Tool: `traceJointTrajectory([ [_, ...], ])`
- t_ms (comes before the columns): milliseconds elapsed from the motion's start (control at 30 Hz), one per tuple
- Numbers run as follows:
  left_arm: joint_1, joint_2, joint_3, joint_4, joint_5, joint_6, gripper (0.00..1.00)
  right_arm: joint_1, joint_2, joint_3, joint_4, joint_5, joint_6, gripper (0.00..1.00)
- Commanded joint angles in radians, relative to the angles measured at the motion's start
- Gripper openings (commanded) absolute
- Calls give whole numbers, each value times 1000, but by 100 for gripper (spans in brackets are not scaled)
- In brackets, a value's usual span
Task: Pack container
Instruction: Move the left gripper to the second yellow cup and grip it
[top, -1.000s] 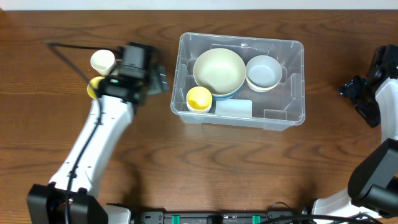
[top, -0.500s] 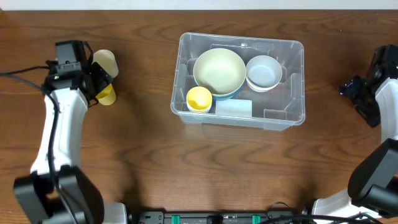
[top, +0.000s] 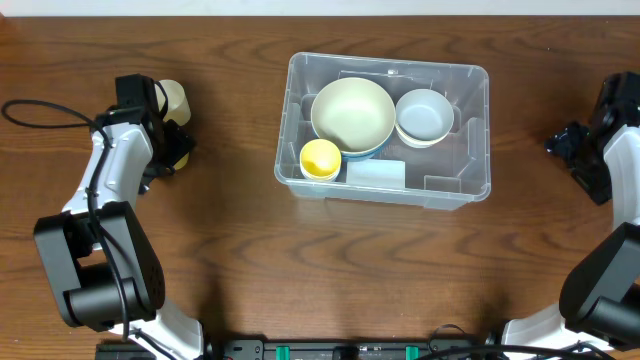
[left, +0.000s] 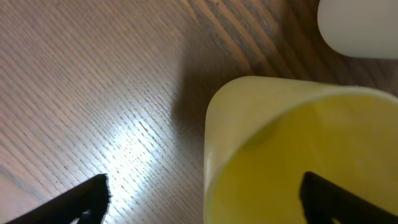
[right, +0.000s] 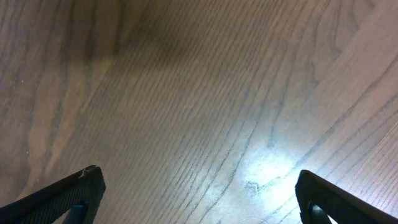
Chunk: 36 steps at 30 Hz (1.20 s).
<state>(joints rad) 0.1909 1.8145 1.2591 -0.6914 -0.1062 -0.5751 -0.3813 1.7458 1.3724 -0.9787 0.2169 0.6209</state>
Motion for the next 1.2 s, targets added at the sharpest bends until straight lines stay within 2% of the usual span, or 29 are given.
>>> traceJointTrajectory([
  [0, 5, 3, 19, -3, 2, -7, 84, -6, 3, -2, -1, 9, 14, 99],
  [767, 16, 55, 14, 47, 10, -11, 80, -6, 3, -2, -1, 9, 14, 99],
  [900, 16, 66, 14, 54, 17, -11, 72, -6, 3, -2, -1, 9, 14, 99],
  [967, 16, 66, 14, 58, 17, -11, 64, -6, 3, -2, -1, 9, 14, 99],
  [1100, 16, 66, 14, 58, 17, -11, 30, -6, 3, -2, -1, 9, 14, 99],
  [1167, 16, 66, 14, 58, 17, -11, 19, -6, 3, -2, -1, 9, 14, 99],
])
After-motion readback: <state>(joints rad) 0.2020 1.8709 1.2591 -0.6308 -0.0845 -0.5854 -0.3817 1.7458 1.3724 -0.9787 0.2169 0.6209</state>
